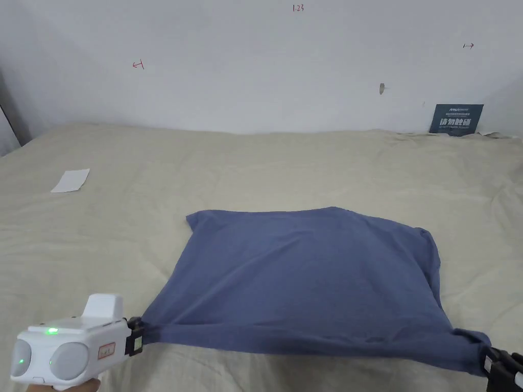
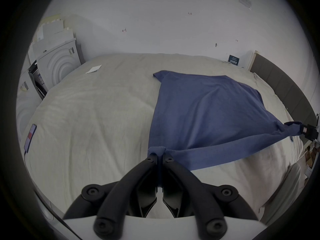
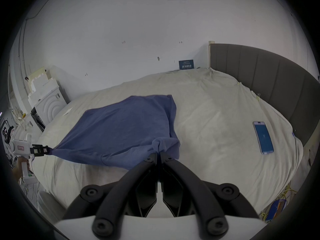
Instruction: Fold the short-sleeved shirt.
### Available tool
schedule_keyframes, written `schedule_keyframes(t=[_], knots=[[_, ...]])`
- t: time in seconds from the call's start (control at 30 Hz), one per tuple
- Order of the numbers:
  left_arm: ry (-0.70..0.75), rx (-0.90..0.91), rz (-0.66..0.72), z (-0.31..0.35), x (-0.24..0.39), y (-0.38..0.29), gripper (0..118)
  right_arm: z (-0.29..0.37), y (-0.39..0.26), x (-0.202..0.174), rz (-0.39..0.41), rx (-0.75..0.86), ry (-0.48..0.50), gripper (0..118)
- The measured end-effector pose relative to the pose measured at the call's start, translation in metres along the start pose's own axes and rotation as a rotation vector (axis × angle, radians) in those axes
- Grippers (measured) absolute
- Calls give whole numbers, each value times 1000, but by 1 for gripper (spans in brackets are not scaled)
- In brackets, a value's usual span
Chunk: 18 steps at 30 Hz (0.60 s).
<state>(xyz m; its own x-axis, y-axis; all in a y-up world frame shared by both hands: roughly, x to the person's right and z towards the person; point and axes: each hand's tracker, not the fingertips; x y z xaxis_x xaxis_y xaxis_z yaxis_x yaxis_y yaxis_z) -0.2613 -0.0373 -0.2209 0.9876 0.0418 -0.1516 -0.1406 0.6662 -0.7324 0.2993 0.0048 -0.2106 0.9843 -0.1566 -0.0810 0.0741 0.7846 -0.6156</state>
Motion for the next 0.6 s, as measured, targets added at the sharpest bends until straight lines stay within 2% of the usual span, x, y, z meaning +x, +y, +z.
schedule_keyframes(t=[0.23, 0.47, 0.6], knots=[[23, -66, -32, 3, -4, -41, 2, 1, -38, 11, -22, -85, -5, 1], [25, -108, -6, -6, -6, -54, 2, -14, -57, 12, -53, -166, -48, 1], [29, -128, -22, -11, -4, -61, 2, -30, -69, 24, -91, -229, -69, 1]])
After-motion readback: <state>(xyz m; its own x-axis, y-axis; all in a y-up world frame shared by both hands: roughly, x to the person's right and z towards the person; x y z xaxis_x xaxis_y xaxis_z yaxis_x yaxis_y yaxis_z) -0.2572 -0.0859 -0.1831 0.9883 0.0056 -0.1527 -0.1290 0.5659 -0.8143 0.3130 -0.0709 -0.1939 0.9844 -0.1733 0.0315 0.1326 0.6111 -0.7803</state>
